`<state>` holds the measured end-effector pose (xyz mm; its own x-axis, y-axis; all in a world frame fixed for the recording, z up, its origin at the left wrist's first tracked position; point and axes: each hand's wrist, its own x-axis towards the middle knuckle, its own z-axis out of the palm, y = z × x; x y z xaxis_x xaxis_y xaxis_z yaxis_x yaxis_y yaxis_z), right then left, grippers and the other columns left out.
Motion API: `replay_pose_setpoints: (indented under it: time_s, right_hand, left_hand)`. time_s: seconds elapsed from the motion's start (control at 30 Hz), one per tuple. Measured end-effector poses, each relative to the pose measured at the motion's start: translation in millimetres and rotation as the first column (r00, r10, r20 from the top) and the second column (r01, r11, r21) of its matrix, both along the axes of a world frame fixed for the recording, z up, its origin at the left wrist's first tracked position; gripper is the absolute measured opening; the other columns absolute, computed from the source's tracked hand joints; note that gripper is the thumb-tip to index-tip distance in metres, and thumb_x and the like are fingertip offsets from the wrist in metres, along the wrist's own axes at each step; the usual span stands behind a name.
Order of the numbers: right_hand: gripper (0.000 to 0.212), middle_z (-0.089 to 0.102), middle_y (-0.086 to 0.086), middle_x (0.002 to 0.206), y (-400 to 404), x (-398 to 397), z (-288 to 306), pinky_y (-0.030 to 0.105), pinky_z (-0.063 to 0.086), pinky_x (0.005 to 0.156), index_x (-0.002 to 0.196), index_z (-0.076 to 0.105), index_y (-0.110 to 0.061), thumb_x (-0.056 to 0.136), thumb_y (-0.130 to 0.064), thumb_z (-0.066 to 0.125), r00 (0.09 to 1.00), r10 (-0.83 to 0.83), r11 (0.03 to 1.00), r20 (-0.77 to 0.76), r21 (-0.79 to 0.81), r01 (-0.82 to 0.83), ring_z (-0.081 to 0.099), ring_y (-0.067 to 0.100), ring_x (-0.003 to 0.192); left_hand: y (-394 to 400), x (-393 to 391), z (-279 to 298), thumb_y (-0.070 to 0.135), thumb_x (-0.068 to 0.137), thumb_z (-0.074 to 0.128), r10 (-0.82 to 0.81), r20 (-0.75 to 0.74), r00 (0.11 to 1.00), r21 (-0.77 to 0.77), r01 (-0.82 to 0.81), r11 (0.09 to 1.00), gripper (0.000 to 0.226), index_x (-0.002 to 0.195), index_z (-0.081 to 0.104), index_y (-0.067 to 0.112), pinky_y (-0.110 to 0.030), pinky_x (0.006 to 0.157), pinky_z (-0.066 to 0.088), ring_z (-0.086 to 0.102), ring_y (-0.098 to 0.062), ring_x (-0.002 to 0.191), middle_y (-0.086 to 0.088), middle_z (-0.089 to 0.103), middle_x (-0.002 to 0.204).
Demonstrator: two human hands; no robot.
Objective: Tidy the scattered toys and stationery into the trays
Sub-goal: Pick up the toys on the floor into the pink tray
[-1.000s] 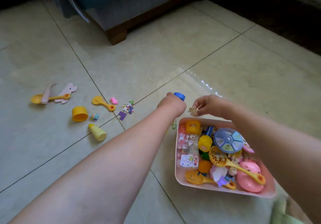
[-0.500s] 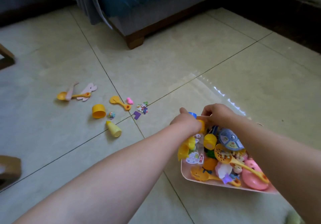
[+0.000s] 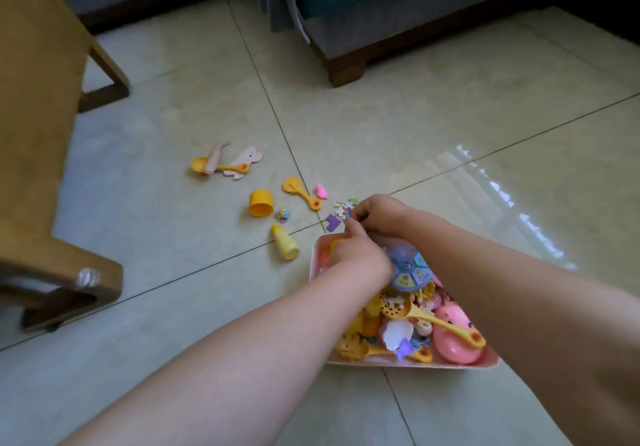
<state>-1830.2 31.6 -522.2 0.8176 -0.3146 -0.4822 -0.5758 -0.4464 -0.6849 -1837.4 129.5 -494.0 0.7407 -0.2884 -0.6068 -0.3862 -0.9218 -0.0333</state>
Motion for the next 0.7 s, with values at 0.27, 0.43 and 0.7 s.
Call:
replay_pose_setpoints:
  time_s: [0.27, 0.43, 0.7]
  right_hand:
    - [0.018, 0.068, 0.011, 0.097, -25.7, 47.0, -22.8, 0.03, 0.048, 0.068, 0.098, 0.067, -0.021, 0.085, -0.008, 0.061, 0.942, -0.316, 0.935, 0.112, -0.133, 0.33, 0.064, 0.025, 0.083]
    - [0.038, 0.048, 0.012, 0.122, -30.0, 51.0, -47.6, 0.028, 0.043, 0.078, 0.119, 0.062, -0.028, 0.084, -0.02, 0.069, 0.991, -0.122, 0.94, -0.048, -0.327, 0.099, 0.06, 0.029, 0.099]
    - [0.026, 0.051, 0.011, 0.117, -31.5, 55.4, -54.1, 0.027, 0.041, 0.071, 0.104, 0.063, -0.017, 0.081, -0.026, 0.074, 0.993, -0.085, 0.92, -0.084, -0.39, 0.045, 0.058, 0.028, 0.096]
  left_hand:
    - [22.5, 55.8, 2.8, 0.049, 0.091, 0.034, 0.083, 0.147, 0.986, -0.23, -0.048, 0.972, 0.054, 0.131, 0.045, 0.015, -0.035, 0.088, 0.041, 0.054, -0.032, 0.119, -0.014, 0.058, 0.127]
    - [23.5, 87.3, -13.5, 0.022, 0.093, 0.045, 0.15, 0.152, 0.977, -0.335, -0.092, 0.938, 0.036, 0.128, 0.048, 0.014, -0.037, 0.088, 0.044, 0.051, -0.033, 0.121, -0.013, 0.057, 0.128]
    - [12.3, 118.8, -58.1, 0.016, 0.09, 0.058, 0.088, 0.054, 0.995, -0.38, -0.061, 0.923, 0.039, 0.129, 0.055, 0.018, -0.034, 0.095, 0.045, 0.054, -0.028, 0.12, -0.009, 0.057, 0.131]
